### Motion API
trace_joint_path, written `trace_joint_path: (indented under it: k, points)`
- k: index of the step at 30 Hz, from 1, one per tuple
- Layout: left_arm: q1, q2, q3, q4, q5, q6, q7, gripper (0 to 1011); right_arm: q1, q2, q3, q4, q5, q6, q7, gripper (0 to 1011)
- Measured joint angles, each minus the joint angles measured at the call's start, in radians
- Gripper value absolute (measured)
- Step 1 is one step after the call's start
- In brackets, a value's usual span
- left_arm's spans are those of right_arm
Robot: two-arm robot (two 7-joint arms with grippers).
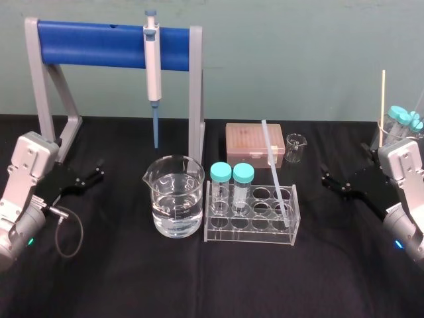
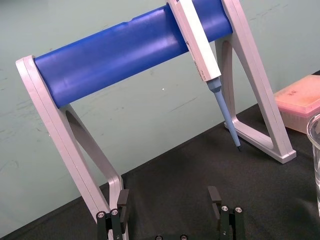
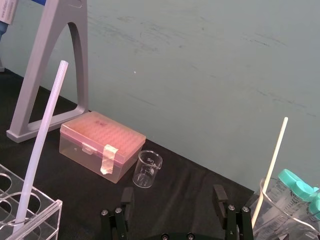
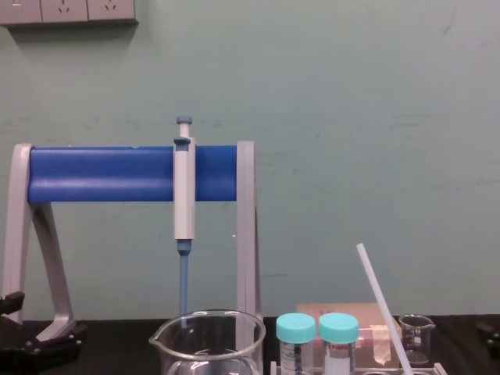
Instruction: Pick up the stirring rod with one hand, then place it down.
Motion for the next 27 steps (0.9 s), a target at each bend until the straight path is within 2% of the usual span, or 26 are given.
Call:
trace_joint_path:
  k: [27]
  points:
    - [0.000,0.000,0.000,0.000,0.000,0.000,0.000,1001,0.000,0.000,0.000,0.000,0.000,0.000,0.000,1004]
